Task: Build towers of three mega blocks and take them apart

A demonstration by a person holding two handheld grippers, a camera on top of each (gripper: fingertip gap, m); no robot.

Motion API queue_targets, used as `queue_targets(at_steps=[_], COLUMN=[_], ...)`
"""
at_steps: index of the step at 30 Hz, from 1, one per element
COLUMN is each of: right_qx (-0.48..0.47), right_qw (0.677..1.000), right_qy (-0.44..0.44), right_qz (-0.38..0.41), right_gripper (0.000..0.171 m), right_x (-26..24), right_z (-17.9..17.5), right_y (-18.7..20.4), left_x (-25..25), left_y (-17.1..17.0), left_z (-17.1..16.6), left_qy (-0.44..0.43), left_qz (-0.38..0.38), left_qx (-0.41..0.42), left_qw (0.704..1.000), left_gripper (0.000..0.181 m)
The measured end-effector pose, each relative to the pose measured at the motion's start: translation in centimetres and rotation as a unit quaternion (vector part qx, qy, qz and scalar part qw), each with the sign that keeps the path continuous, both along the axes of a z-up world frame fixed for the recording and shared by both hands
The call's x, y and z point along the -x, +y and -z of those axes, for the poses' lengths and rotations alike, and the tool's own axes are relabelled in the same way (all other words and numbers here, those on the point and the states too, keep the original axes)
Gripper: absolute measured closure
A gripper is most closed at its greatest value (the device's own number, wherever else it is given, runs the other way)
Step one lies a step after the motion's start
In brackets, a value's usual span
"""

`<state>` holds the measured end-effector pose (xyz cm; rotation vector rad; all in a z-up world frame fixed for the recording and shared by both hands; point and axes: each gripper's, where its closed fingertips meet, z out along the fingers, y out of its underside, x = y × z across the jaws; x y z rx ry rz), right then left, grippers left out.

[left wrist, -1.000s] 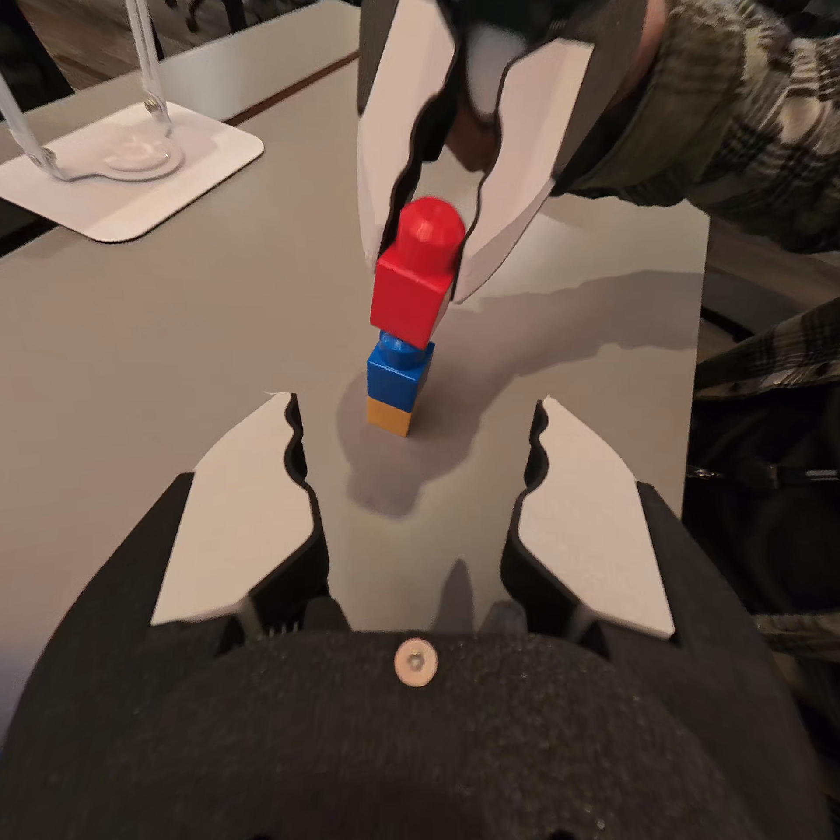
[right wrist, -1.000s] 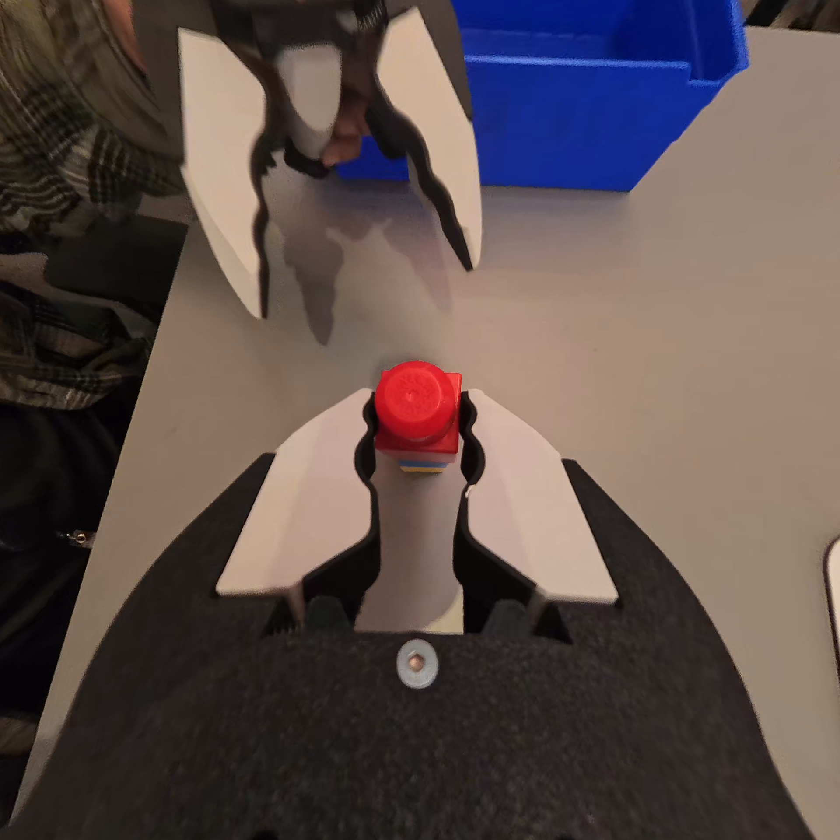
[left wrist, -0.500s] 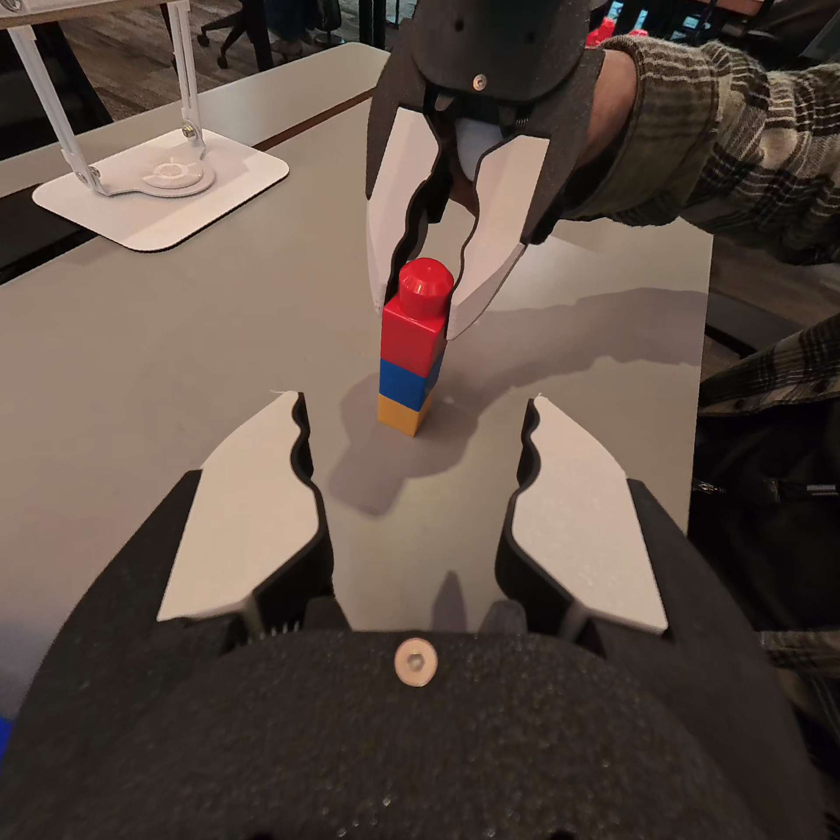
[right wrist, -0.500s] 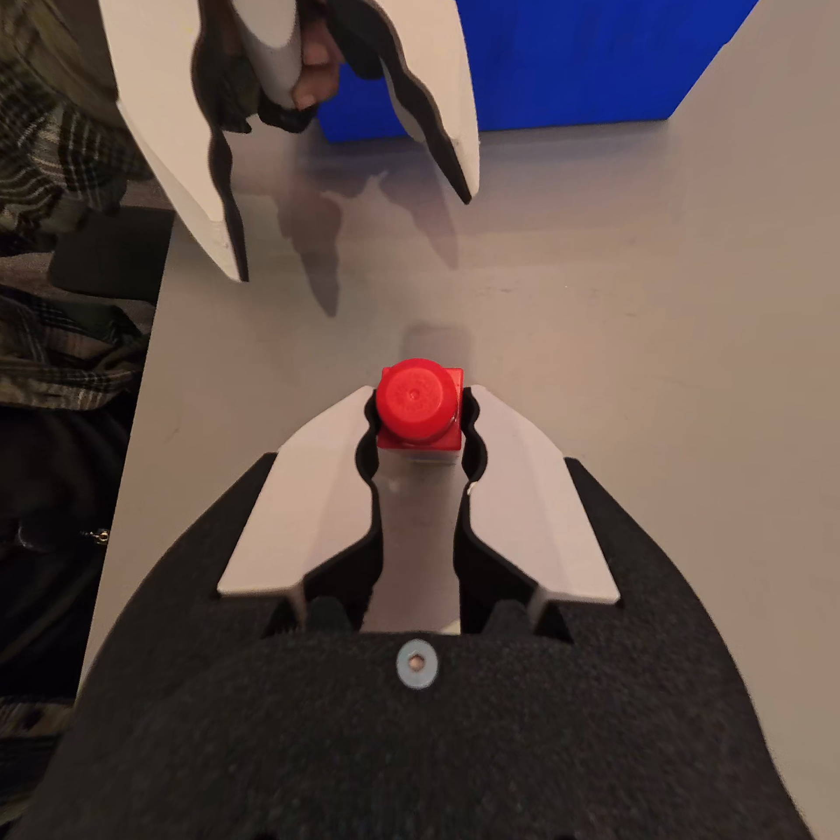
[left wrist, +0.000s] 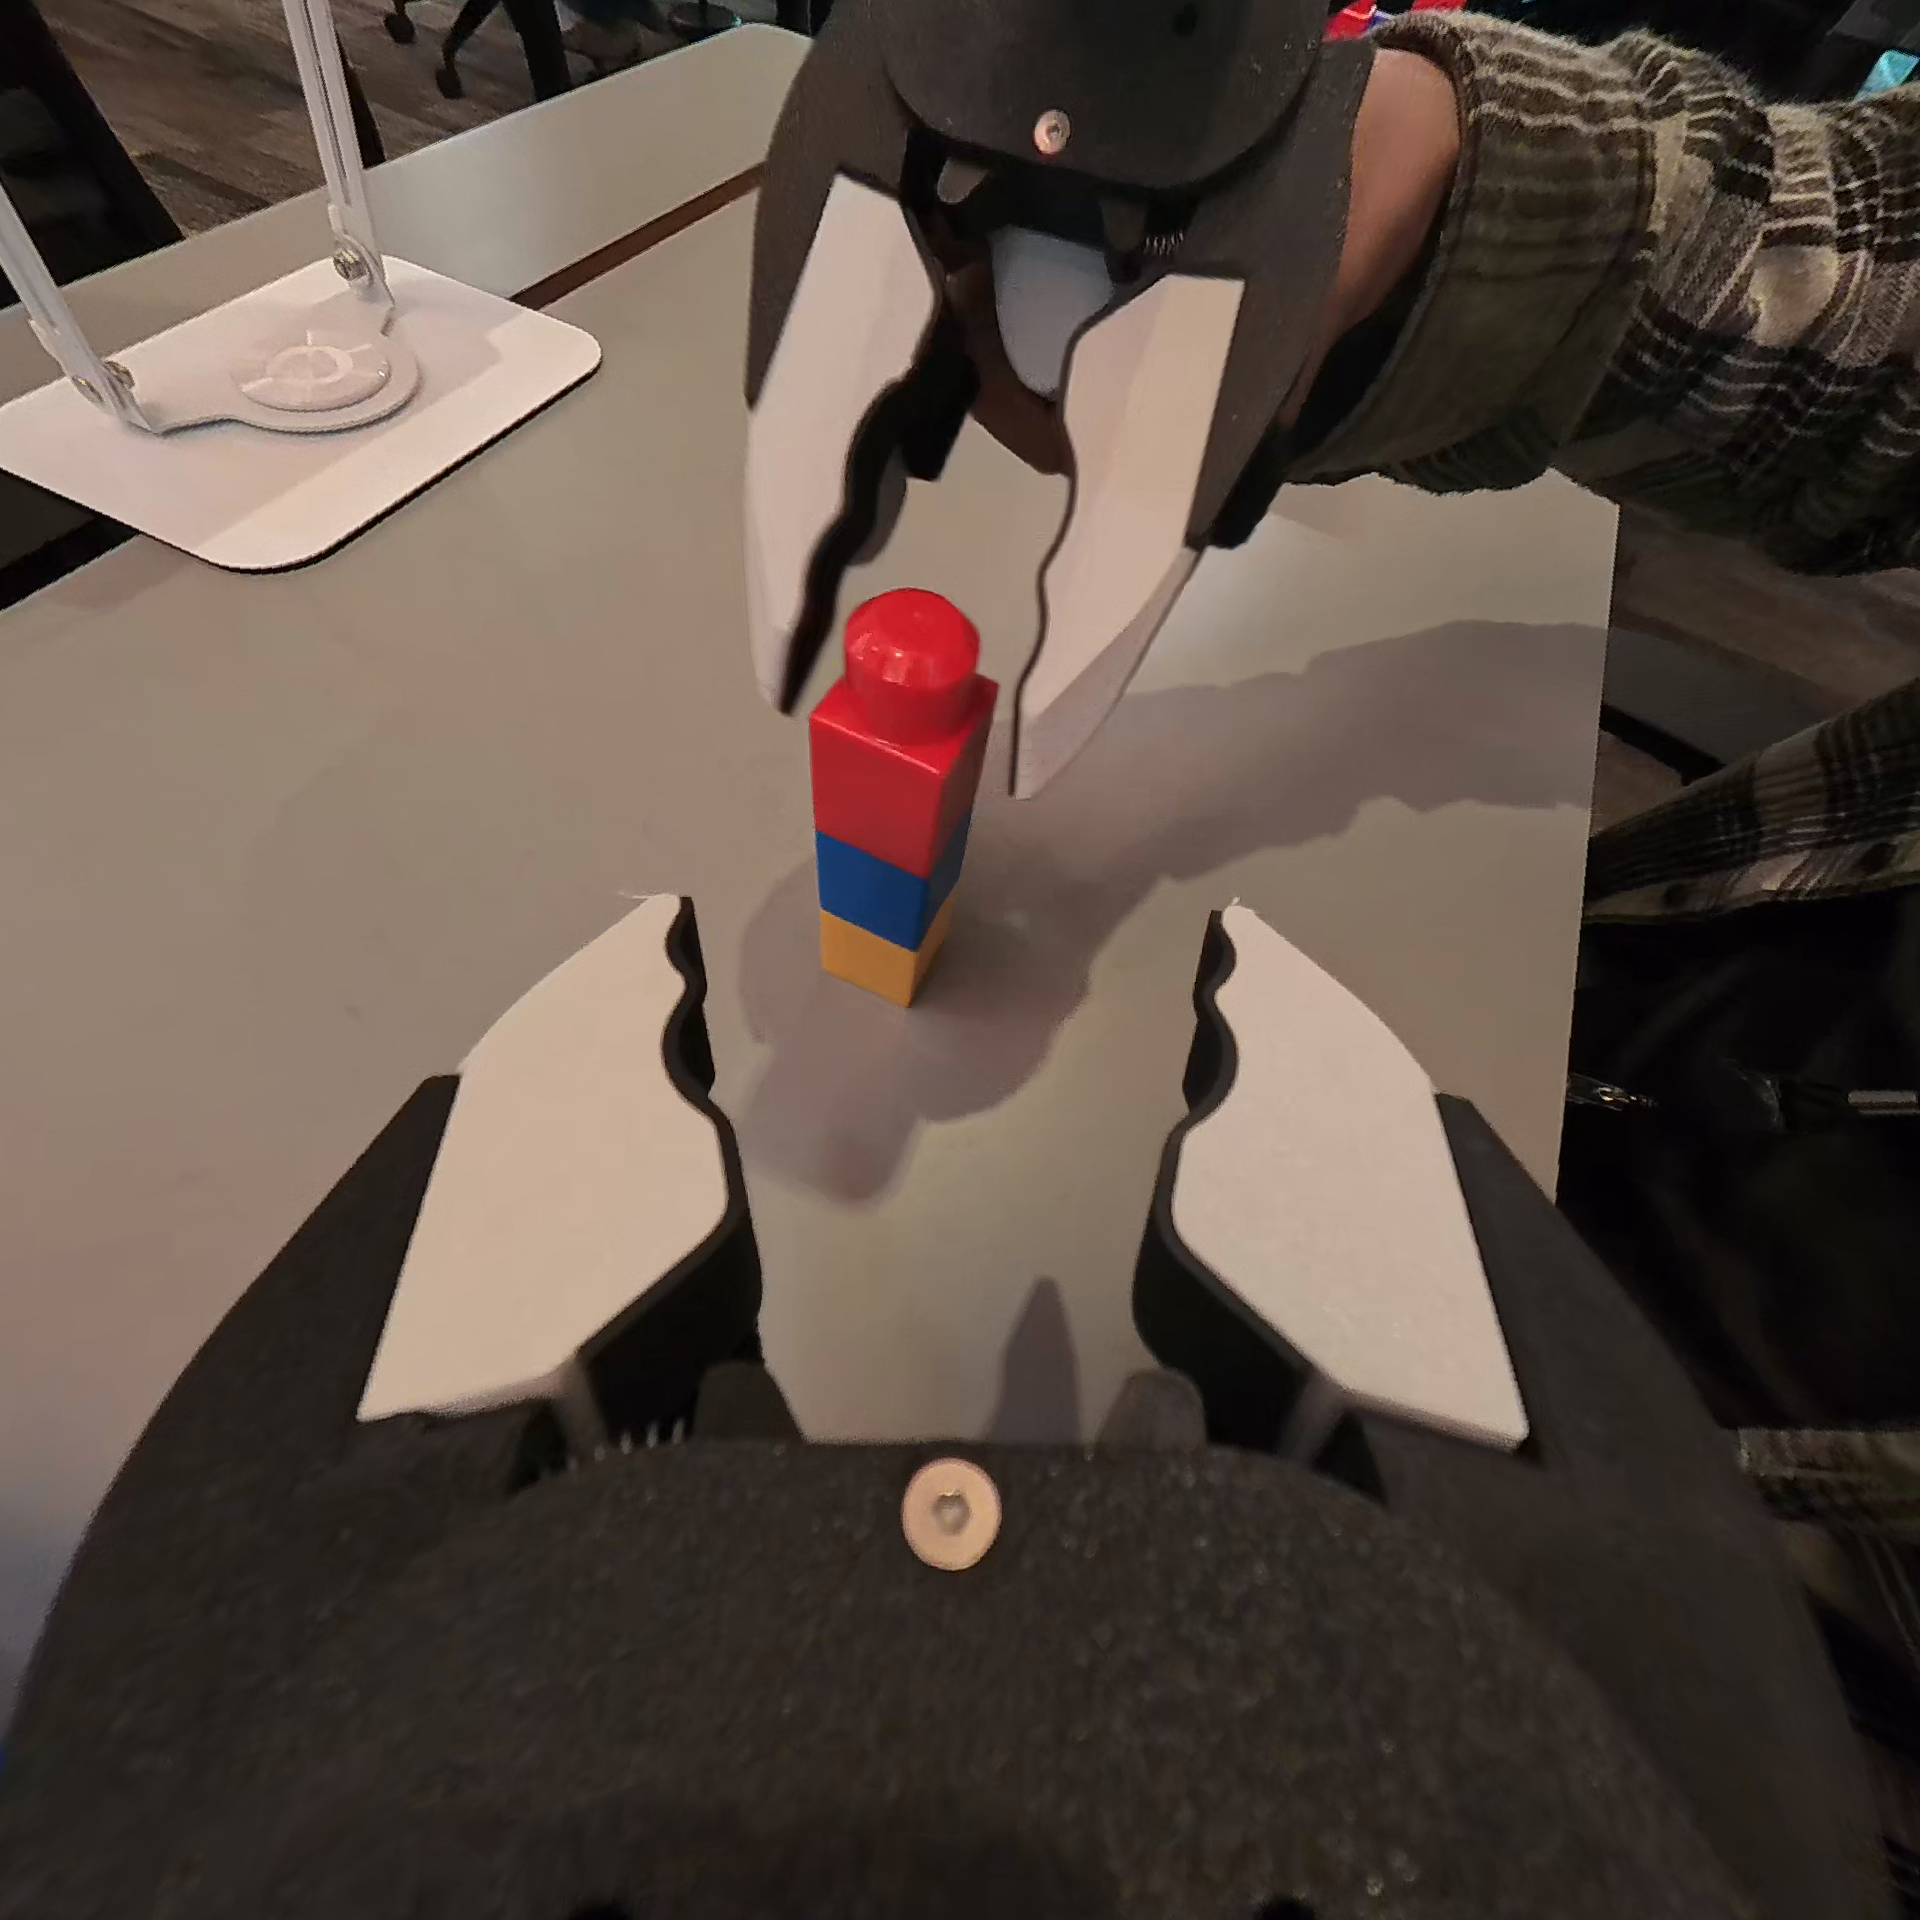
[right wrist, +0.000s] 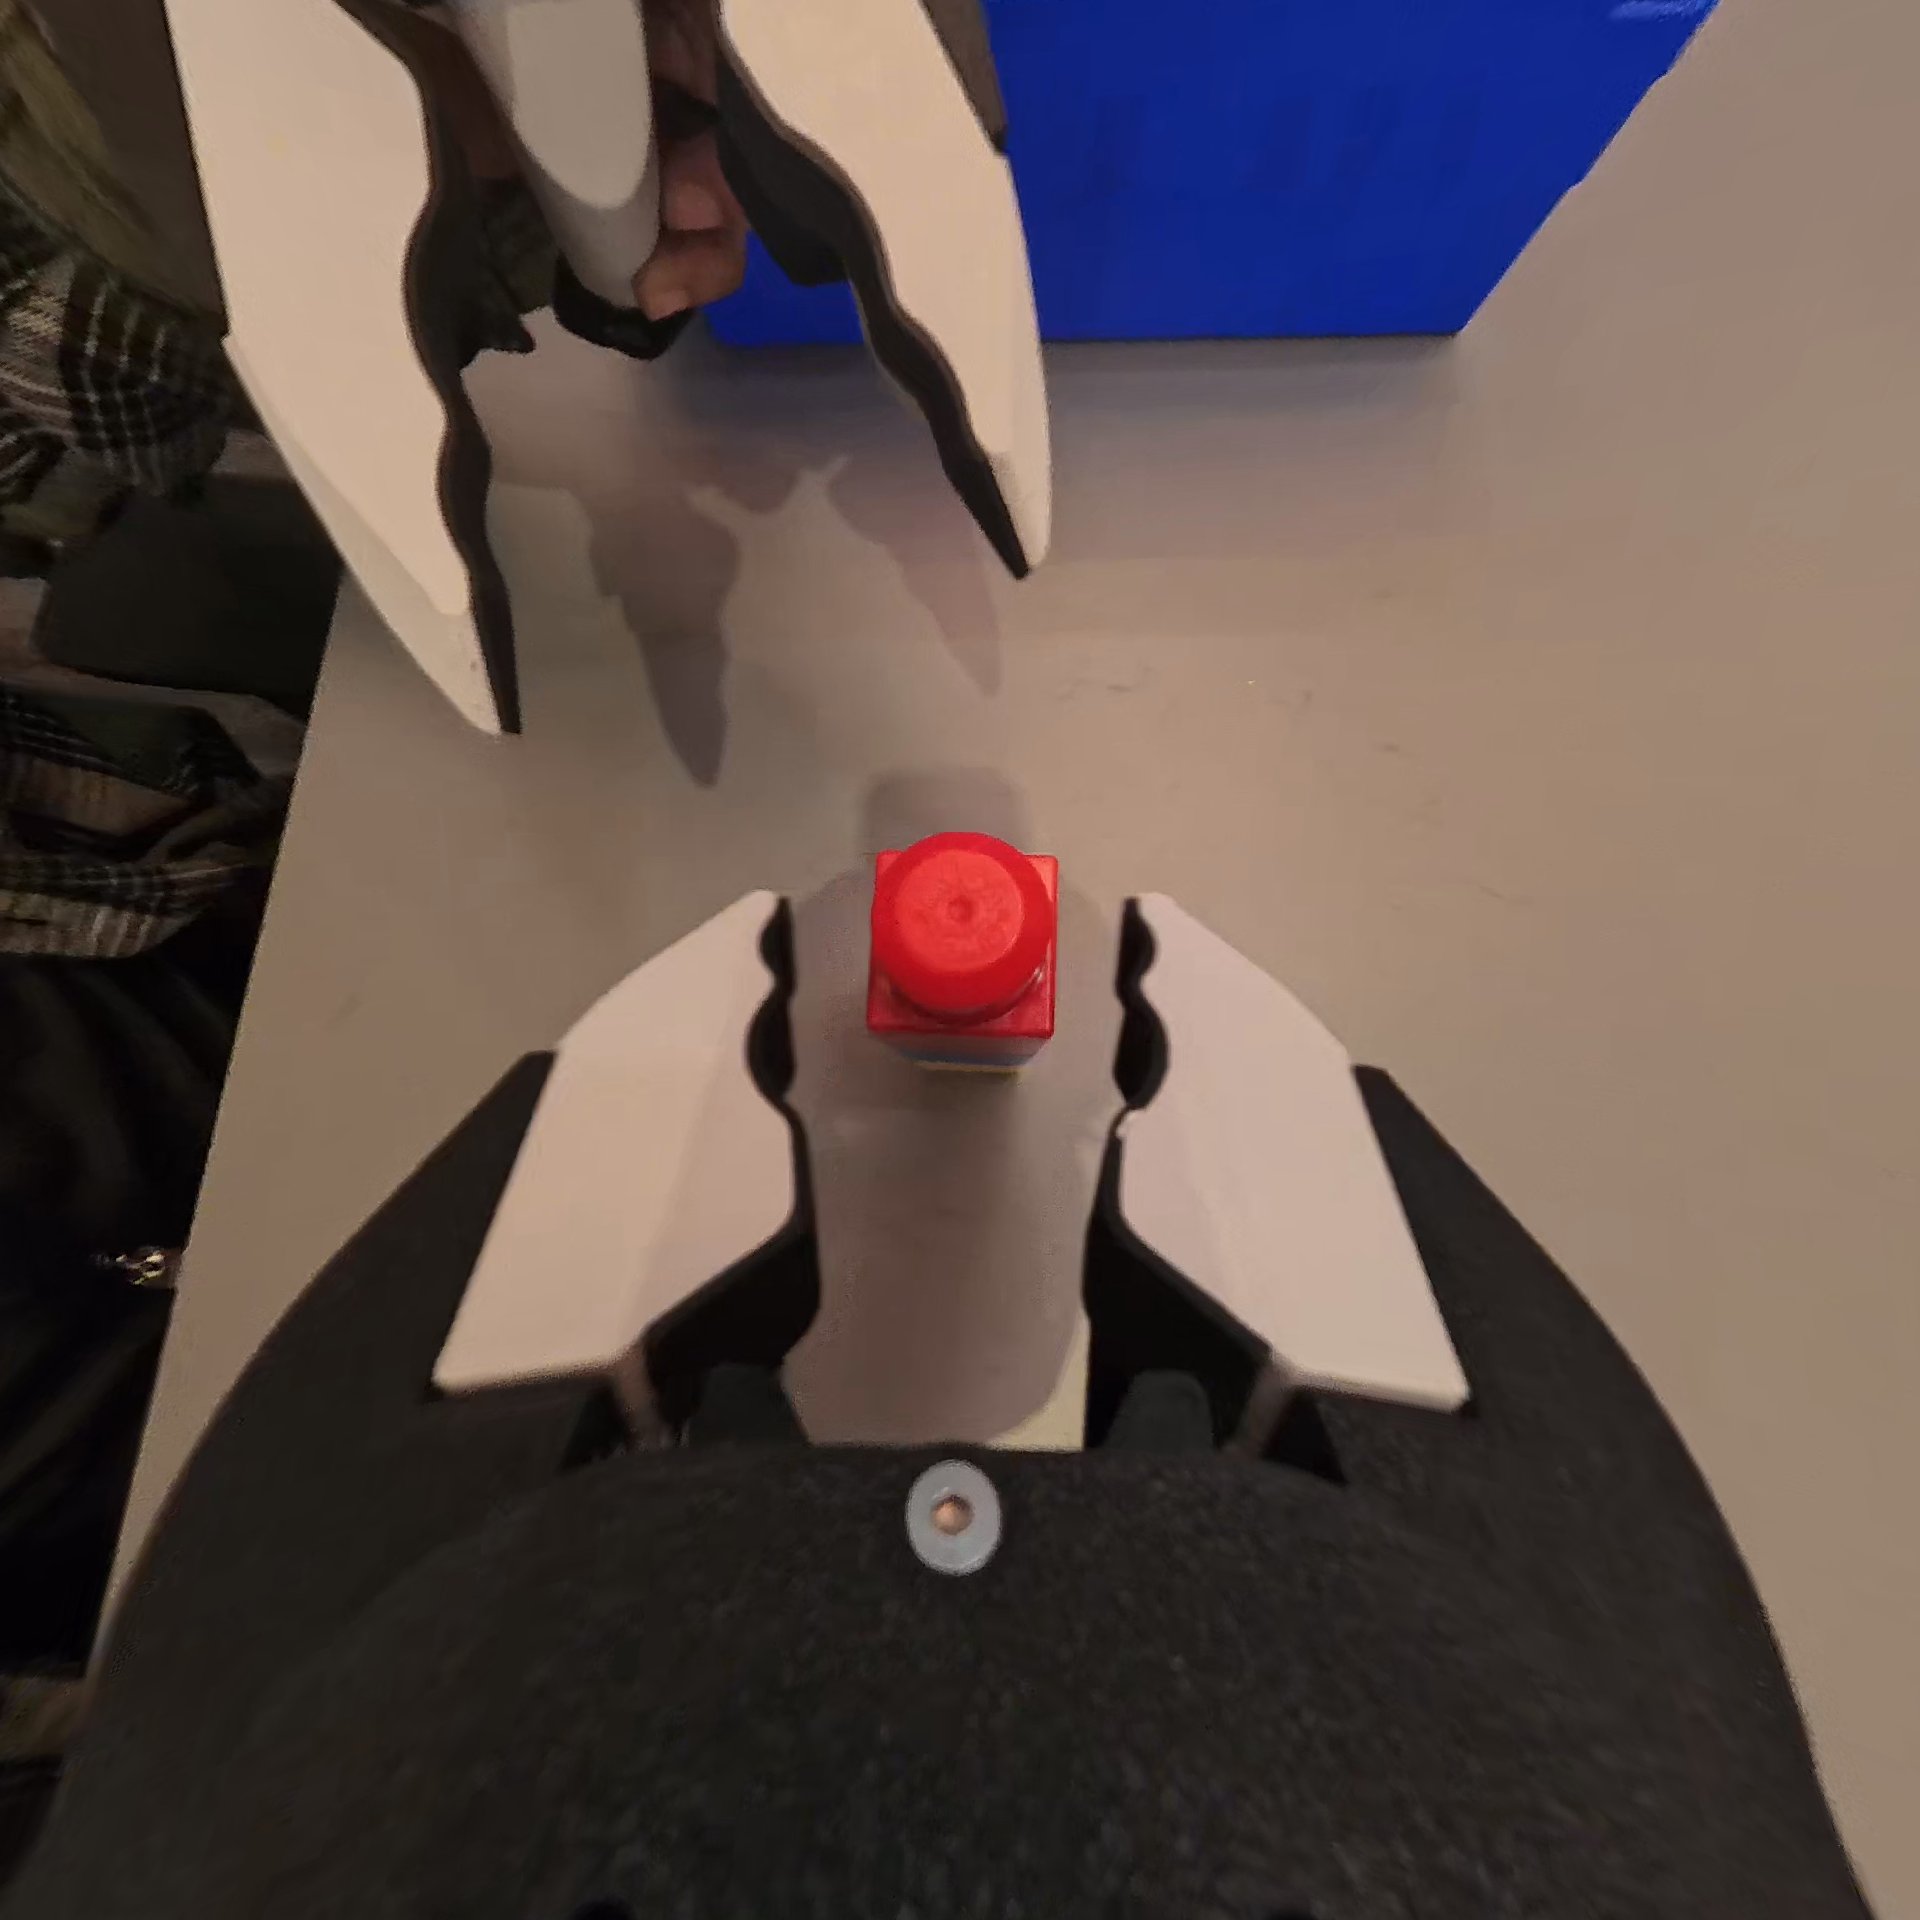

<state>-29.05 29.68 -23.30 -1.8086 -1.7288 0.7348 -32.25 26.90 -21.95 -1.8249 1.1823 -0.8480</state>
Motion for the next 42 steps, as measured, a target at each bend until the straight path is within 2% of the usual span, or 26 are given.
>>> queue_targets(at_steps=[6,10,16,22,34,40,42], right_qx=[-0.032,-0.029,-0.003,0.005,0.007,0.006,0.003], right_qw=[0.997,0.993,0.989,0.98,0.978,0.979,0.979], right_qy=[0.045,0.059,0.056,0.074,0.086,0.085,0.087], right_qz=[0.056,0.095,0.14,0.183,0.189,0.185,0.183], right_gripper=[0.056,0.04,0.041,0.046,0.051,0.051,0.052], right_x=[-1.8,-4.7,-9.9,-13.8,-15.1,-14.5,-14.1], right_z=[-1.4,-0.3,2.1,2.6,2.2,2.3,2.1], right_y=[0.9,0.2,-2.4,-4.3,-4.8,-4.7,-4.5], left_x=[0.5,-0.1,-2.1,-4.1,-4.7,-4.6,-4.7], left_y=[0.1,0.7,2.4,3.4,3.7,3.4,3.1], left_z=[-0.2,0.9,3.7,6.3,8.7,10.1,10.5], left_qy=[-0.009,0.004,0.049,0.078,0.115,0.141,0.151], left_qz=[-0.006,0.004,0.034,0.063,0.07,0.079,0.09], left_qx=[-0.001,0.007,0.008,0.017,0.039,0.047,0.049], left_qw=[1.0,1.0,0.998,0.995,0.99,0.986,0.983], left_gripper=[0.091,0.09,0.089,0.09,0.094,0.105,0.124])
